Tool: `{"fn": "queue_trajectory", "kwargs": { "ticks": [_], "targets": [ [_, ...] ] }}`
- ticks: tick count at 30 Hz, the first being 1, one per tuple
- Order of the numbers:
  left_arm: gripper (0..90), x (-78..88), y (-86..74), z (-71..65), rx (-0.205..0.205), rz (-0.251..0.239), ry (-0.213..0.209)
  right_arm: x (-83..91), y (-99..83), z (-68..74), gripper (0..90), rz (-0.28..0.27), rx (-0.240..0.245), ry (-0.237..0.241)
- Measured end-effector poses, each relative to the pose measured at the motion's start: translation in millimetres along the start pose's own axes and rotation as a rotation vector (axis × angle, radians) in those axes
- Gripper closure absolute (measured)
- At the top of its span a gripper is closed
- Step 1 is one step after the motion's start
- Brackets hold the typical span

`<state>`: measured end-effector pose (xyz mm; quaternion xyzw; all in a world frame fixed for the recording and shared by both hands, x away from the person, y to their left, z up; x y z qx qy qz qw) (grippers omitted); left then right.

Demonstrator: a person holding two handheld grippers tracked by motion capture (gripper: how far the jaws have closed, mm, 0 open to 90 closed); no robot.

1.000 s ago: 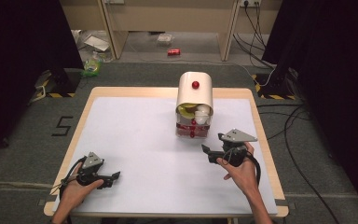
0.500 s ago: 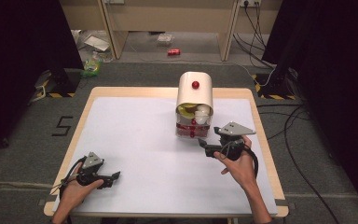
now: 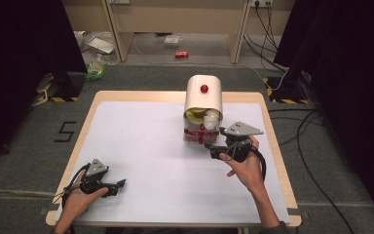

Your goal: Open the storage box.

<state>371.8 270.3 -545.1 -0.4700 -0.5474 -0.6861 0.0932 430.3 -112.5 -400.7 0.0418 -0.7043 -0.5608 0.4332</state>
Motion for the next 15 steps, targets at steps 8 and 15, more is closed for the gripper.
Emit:
{"fn": "queue_trajectory", "kwargs": {
  "ticks": [8,15],
  "targets": [
    [11.6,0.0,0.0,0.0,-0.001,0.000,0.000,-3.9,9.9,-0.6,25.8,-0.008,-0.001,0.000],
    [11.6,0.0,0.0,0.0,0.000,0.000,0.000,-6.3,16.3,-3.4,26.0,-0.017,-0.001,0.006]
  ]
}}
Point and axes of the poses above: each handheld gripper's, and its own axes: x roughly backward along the jaws, y roughly out of its top, z roughly to its left, the point moved 6 cm from there along -x, roughly forward along the jaws, and after that the axes turned 7 degrees about z, right-handed, at the moved point
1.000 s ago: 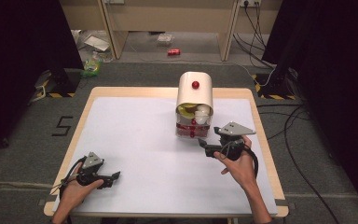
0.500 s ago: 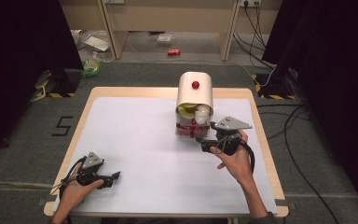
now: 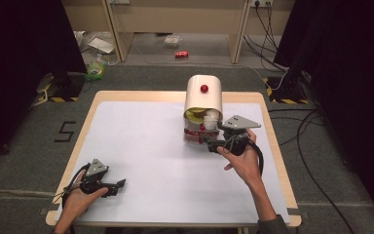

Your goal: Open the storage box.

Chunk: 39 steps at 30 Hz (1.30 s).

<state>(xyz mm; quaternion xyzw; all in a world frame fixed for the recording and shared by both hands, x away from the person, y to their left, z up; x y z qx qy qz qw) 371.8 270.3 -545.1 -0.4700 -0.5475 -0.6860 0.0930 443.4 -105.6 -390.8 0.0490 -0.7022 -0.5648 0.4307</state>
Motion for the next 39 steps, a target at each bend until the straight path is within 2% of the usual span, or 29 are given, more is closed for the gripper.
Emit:
{"fn": "queue_trajectory", "kwargs": {
  "ticks": [10,16,23,39],
  "targets": [
    [11.6,0.0,0.0,0.1,0.000,0.000,0.000,-4.2,10.9,2.7,26.3,-0.011,0.015,0.005],
    [11.6,0.0,0.0,0.1,0.000,0.000,-0.001,-9.2,13.3,0.8,26.7,-0.010,0.007,0.002],
    [11.6,0.0,0.0,0.0,0.000,0.001,0.000,-17.0,20.5,1.5,26.7,-0.014,0.025,0.000],
    [11.6,0.0,0.0,0.0,0.000,0.001,0.000,-30.9,17.6,-4.5,26.7,0.023,0.013,-0.001]
  ]
}}
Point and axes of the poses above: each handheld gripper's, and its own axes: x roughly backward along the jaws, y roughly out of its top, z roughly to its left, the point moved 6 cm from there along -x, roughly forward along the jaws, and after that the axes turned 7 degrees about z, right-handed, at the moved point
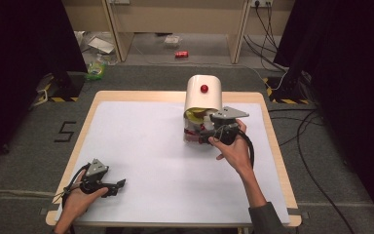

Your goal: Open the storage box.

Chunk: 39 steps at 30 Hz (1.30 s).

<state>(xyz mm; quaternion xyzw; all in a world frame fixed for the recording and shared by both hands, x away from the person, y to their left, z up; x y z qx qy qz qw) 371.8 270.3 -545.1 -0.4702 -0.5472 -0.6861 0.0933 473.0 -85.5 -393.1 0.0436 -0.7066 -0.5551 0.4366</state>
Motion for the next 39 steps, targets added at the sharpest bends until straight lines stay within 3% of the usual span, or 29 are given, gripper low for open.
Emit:
{"fn": "queue_trajectory", "kwargs": {
  "ticks": [39],
  "targets": [
    [11.6,-0.1,0.0,-0.1,0.000,-0.002,0.000,-0.6,-1.8,-1.3,26.8,0.011,0.018,0.009]
  ]
}}
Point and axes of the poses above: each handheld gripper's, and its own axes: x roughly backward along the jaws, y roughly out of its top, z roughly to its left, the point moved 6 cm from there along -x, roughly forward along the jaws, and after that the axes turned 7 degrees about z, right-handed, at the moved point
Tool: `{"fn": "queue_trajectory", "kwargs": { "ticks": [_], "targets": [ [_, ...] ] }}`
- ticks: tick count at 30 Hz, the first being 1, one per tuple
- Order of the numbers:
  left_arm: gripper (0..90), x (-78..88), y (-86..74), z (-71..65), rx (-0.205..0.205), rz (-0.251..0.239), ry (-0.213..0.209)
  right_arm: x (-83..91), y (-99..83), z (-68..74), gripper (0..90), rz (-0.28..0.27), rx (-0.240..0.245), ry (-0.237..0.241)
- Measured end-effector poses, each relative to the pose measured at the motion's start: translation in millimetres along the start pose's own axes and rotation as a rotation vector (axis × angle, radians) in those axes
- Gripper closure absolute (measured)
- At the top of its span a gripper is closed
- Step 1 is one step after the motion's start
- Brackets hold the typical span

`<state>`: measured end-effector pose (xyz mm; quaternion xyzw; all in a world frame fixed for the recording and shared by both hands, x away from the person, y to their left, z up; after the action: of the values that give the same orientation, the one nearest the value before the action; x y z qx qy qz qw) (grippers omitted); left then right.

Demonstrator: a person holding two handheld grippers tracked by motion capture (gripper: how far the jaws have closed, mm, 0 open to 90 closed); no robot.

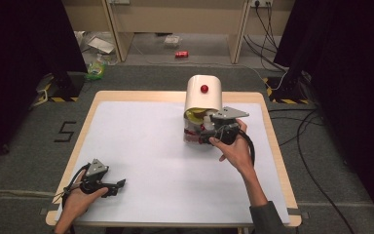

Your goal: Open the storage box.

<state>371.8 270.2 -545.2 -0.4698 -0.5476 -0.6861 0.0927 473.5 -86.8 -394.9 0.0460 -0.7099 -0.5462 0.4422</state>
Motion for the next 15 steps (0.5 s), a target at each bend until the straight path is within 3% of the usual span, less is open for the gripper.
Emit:
{"fn": "queue_trajectory", "kwargs": {
  "ticks": [15],
  "targets": [
    [11.6,0.0,0.0,0.0,0.000,0.000,0.000,3.2,-2.2,2.7,26.8,0.010,0.018,0.010]
  ]
}}
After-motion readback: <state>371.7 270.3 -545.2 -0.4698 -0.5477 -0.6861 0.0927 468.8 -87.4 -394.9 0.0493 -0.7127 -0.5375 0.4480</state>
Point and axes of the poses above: each handheld gripper's, and its own axes: x roughly backward along the jaws, y roughly out of its top, z roughly to its left, the point moved 6 cm from there along -x, roughly forward along the jaws, and after that the axes turned 7 degrees about z, right-handed, at the moved point
